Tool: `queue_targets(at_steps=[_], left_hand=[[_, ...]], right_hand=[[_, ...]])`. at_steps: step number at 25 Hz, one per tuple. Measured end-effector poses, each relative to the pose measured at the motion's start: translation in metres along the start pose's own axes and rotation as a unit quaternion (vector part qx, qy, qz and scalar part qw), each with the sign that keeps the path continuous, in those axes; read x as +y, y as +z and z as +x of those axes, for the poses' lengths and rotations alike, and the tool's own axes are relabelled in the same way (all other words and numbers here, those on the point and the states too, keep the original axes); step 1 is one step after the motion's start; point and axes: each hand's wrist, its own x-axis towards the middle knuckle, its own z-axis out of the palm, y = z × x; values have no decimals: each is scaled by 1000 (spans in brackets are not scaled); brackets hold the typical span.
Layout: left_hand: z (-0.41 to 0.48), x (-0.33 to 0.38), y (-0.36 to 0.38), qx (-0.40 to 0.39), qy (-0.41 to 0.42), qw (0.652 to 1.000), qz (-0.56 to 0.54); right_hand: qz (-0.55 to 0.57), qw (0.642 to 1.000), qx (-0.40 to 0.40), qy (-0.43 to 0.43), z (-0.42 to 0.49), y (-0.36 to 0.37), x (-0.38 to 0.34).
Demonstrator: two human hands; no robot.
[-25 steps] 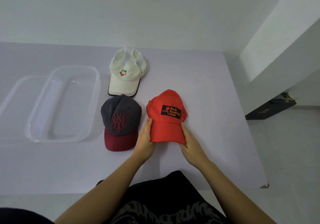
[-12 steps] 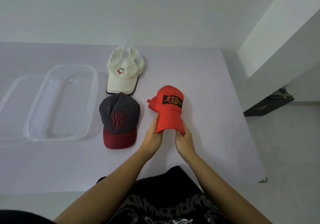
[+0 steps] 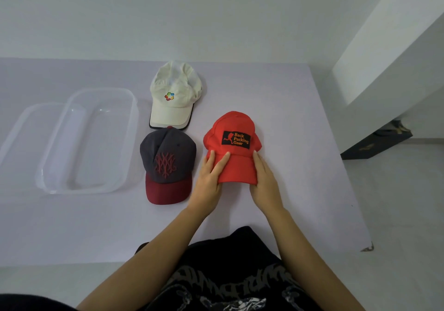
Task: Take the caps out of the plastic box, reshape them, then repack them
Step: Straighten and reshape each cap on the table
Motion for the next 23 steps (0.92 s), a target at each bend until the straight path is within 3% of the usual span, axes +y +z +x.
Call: queue_targets(at_steps=[8, 13, 19, 23], left_hand=[[4, 12, 6, 26, -73, 997, 12], [-1, 16, 10, 40, -80, 993, -71], [1, 21, 8, 1, -111, 975, -195], [6, 6, -4, -51, -74, 992, -85]], right_hand=[[-19, 999, 0, -26, -6, 11, -17], [-3, 1000, 21, -22, -6, 11, -21], [133, 989, 34, 52, -9, 15, -24], [83, 996, 32, 15, -13, 17, -12]])
